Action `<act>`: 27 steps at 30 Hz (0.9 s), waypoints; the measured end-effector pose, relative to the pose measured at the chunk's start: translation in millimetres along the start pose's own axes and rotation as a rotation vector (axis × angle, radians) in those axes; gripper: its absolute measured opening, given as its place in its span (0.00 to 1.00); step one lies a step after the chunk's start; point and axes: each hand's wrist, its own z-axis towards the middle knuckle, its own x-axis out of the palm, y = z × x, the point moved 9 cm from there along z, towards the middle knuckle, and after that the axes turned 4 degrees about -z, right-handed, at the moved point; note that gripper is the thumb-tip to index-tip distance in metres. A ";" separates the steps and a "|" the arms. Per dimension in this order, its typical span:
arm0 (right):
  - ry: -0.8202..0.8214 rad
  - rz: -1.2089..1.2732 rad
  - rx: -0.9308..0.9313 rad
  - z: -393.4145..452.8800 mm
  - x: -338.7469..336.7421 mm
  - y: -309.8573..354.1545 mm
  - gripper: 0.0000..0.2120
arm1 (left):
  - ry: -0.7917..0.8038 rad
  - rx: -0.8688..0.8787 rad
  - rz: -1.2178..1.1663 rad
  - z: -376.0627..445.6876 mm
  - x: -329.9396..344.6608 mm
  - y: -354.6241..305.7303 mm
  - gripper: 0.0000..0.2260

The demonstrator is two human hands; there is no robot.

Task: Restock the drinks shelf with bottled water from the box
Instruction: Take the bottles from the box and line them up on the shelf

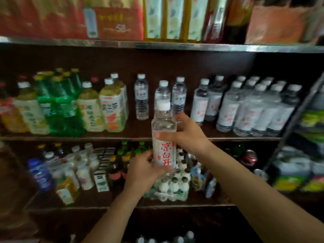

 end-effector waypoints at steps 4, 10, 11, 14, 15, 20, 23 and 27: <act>-0.064 -0.057 -0.001 14.7 -59.5 -23.6 0.25 | 0.038 0.000 -0.027 32.9 65.7 -16.4 0.20; -0.244 -0.103 -0.001 41.0 -139.5 -60.3 0.32 | 0.071 0.030 -0.064 93.1 143.8 -41.9 0.19; -0.270 -0.125 0.003 45.0 -153.1 -65.1 0.30 | 0.088 0.036 -0.075 102.2 157.5 -46.3 0.19; -0.348 -0.199 0.005 57.4 -189.9 -79.0 0.30 | 0.133 0.081 -0.079 127.2 196.3 -59.7 0.18; -0.369 -0.216 0.015 62.0 -200.1 -84.5 0.31 | 0.150 0.093 -0.087 134.6 208.0 -63.8 0.18; -0.439 -0.292 0.050 84.3 -238.6 -111.7 0.26 | 0.217 0.136 -0.103 169.6 258.3 -71.4 0.20; -0.457 -0.279 0.051 93.7 -248.6 -126.0 0.27 | 0.224 0.148 -0.085 182.5 275.3 -65.5 0.19; -0.447 -0.305 0.030 105.0 -252.2 -129.7 0.29 | 0.213 0.161 -0.095 195.2 283.2 -60.1 0.21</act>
